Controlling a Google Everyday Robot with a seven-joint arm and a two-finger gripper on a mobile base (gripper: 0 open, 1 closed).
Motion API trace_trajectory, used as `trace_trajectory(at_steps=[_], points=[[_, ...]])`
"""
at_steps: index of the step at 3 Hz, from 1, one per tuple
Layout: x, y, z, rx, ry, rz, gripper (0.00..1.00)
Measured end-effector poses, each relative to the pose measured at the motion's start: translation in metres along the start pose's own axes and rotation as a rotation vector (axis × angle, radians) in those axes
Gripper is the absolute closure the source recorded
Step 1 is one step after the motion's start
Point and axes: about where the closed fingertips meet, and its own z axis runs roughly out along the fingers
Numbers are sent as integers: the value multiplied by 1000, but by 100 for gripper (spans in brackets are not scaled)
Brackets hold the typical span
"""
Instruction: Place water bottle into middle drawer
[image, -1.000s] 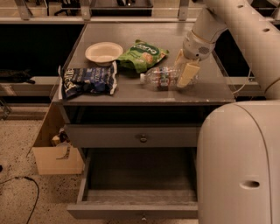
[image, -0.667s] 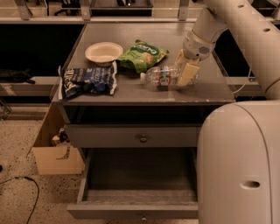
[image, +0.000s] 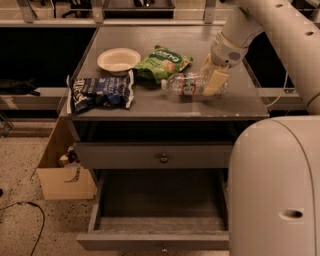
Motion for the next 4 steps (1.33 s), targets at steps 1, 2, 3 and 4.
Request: trace_trajectory(at_steps=[1, 2, 3, 4], points=[[28, 17, -21, 50, -17, 57, 100], [75, 74, -59, 130, -22, 167, 100], [103, 131, -61, 132, -20, 250, 100], [121, 196, -52, 113, -37, 333, 100]])
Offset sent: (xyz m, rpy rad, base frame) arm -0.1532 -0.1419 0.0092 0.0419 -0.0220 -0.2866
